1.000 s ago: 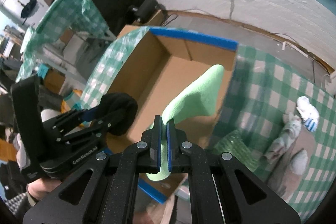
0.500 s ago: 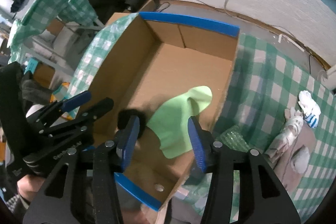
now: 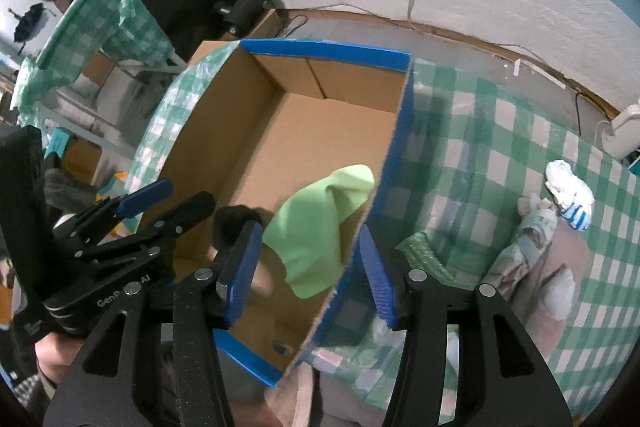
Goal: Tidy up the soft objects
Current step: 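Open both grippers to drop the sock and cloth into the box, then move both tools back over the remaining pile on the table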
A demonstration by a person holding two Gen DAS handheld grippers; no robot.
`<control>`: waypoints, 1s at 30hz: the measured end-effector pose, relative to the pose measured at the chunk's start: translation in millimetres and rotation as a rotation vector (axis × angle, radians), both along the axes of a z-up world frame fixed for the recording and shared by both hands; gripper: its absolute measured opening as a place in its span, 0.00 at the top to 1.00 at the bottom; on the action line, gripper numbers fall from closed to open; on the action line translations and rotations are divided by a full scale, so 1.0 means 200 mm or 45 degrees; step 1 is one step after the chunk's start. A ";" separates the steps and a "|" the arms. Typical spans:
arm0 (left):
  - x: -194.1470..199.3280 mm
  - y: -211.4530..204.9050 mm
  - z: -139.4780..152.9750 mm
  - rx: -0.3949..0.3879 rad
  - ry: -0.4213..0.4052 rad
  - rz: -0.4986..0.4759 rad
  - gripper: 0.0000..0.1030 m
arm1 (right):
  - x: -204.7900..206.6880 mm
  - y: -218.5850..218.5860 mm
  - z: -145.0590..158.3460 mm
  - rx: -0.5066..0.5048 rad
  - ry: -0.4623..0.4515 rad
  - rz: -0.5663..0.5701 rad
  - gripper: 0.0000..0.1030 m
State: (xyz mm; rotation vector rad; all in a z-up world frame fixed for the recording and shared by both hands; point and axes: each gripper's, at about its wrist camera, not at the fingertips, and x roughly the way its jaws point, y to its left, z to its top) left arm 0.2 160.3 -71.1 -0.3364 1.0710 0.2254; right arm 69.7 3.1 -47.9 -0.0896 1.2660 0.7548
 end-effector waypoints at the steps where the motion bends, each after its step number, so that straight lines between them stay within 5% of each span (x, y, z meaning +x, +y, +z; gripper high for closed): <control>1: 0.00 -0.01 0.00 -0.001 -0.003 -0.005 0.40 | 0.00 -0.01 0.00 -0.003 -0.005 -0.004 0.49; 30: 0.10 -0.43 0.11 0.060 -0.018 -0.176 0.40 | 0.06 -0.66 0.04 0.001 -0.038 -0.259 0.48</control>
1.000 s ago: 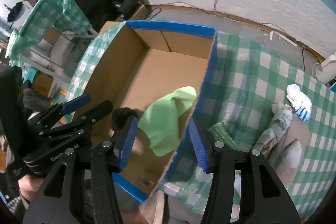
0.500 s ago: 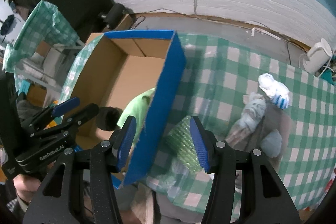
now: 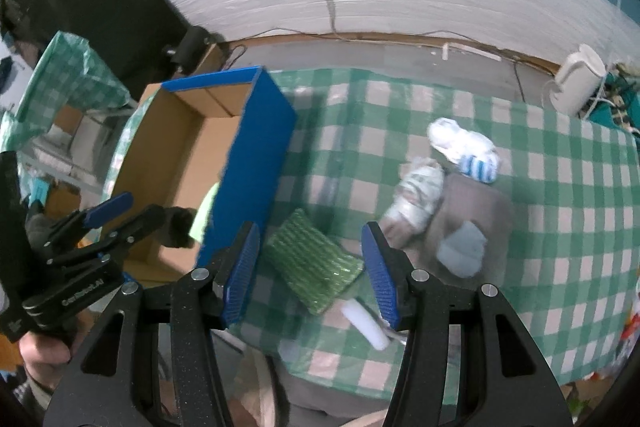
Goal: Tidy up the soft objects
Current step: 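Move both tools back over the remaining pile on the table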
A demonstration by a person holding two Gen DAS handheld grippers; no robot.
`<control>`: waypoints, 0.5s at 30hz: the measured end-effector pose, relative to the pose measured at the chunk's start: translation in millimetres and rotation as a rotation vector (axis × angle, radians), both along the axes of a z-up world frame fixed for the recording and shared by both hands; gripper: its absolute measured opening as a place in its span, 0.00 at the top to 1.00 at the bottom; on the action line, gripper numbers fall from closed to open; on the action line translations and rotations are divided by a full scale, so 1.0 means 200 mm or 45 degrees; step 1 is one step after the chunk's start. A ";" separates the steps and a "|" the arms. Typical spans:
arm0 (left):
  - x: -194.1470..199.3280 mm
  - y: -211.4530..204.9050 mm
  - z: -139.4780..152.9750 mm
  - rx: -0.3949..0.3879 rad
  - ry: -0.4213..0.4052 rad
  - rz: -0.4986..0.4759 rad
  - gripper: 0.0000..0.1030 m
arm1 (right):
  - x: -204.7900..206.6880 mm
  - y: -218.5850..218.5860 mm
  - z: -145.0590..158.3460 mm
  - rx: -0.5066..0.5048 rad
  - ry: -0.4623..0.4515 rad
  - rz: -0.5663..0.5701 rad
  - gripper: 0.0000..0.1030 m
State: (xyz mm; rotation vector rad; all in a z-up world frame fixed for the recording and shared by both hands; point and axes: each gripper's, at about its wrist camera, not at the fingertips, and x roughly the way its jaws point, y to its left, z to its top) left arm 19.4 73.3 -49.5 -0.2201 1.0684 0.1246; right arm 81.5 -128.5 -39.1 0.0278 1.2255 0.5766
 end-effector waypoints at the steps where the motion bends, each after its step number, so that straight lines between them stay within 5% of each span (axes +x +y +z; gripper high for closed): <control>1: 0.00 -0.02 0.01 0.003 -0.001 -0.008 0.39 | 0.00 -0.03 -0.01 0.000 0.001 -0.013 0.48; 15: 0.06 -0.35 0.02 0.036 0.031 -0.138 0.35 | 0.03 -0.35 -0.04 0.013 0.019 -0.134 0.48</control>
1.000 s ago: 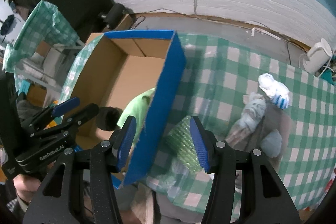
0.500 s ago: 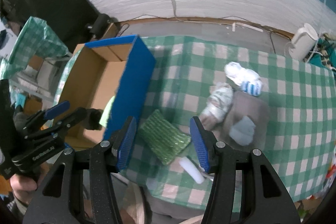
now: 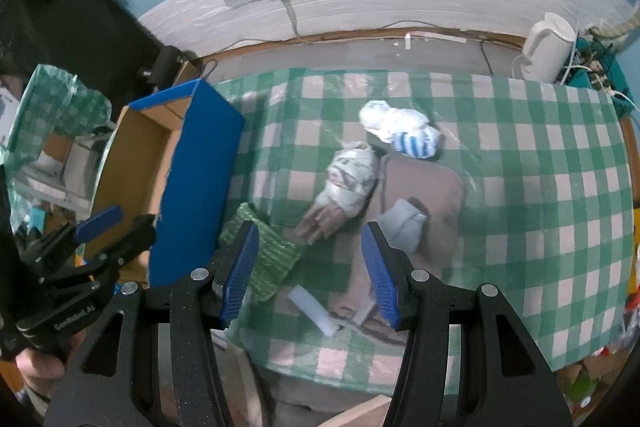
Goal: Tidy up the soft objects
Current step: 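Move both tools back over the remaining pile on the table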
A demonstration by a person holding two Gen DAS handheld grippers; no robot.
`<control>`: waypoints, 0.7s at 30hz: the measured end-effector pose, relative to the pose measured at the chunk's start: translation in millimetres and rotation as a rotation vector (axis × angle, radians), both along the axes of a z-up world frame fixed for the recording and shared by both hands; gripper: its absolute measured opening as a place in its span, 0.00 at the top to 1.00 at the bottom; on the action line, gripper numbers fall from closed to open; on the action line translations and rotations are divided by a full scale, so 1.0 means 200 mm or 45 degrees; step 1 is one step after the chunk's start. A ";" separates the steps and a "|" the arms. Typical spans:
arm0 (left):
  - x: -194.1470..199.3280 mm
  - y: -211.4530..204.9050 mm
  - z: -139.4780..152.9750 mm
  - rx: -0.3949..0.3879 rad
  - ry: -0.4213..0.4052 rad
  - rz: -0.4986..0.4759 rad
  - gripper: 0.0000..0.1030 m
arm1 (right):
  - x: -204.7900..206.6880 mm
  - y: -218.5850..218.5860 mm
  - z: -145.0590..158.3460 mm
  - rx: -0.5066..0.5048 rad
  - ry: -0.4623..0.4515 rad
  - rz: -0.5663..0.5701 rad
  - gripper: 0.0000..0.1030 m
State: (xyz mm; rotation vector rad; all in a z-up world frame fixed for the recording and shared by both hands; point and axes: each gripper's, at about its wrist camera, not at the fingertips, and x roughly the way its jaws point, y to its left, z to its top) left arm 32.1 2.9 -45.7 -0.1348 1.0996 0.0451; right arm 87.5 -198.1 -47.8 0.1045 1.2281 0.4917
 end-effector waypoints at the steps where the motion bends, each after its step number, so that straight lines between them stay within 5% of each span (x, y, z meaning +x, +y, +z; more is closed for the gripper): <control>1: 0.01 -0.02 -0.01 -0.002 0.007 -0.006 0.34 | 0.00 -0.02 -0.01 -0.003 0.000 -0.007 0.48; 21: 0.10 -0.29 -0.25 -0.023 0.152 -0.117 0.34 | 0.06 -0.20 -0.15 -0.033 0.063 -0.082 0.48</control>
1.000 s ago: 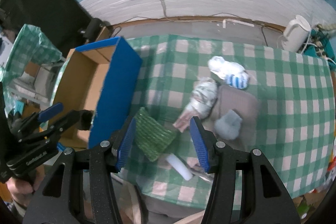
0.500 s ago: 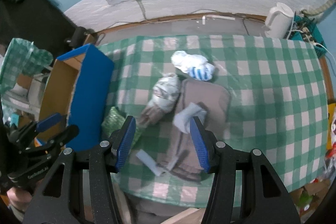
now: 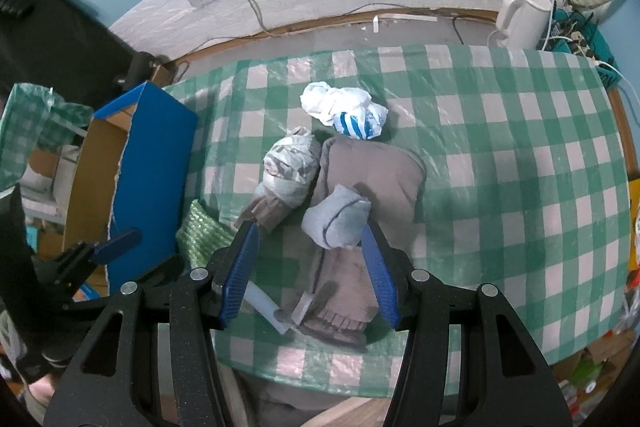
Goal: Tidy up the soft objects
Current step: 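Move both tools back over the remaining pile on the table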
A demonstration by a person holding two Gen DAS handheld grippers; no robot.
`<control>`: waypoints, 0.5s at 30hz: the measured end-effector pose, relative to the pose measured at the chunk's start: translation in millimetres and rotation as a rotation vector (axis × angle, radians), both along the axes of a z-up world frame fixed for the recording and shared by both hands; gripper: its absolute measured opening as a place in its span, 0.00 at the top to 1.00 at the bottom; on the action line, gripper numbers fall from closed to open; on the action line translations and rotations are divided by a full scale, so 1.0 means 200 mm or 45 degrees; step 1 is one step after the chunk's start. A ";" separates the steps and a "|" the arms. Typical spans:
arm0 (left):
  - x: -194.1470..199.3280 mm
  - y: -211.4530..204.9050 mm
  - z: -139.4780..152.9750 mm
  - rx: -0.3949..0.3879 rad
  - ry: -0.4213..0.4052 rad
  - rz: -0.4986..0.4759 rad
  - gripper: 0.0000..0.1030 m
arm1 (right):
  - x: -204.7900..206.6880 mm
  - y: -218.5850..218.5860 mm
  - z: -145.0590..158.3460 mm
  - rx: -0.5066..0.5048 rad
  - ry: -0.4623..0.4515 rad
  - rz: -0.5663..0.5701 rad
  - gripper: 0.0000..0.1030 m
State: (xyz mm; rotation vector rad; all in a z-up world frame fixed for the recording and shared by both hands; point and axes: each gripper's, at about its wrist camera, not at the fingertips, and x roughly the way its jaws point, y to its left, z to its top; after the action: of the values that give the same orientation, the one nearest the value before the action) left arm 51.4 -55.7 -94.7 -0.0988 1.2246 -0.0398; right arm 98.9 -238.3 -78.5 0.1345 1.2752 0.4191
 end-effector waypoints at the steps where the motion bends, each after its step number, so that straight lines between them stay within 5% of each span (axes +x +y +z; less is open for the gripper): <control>1: 0.01 -0.01 -0.01 -0.001 0.008 0.002 0.34 | 0.00 0.00 -0.01 -0.002 0.002 0.000 0.48; 15: 0.03 -0.08 -0.17 0.015 0.069 -0.029 0.29 | 0.04 0.02 -0.14 -0.054 0.038 0.008 0.48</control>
State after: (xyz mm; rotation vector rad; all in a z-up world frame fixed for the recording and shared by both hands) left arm 57.2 -71.8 -128.8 -0.0759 1.2797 -0.0500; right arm 107.7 -233.8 -106.6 0.1013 1.3133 0.3963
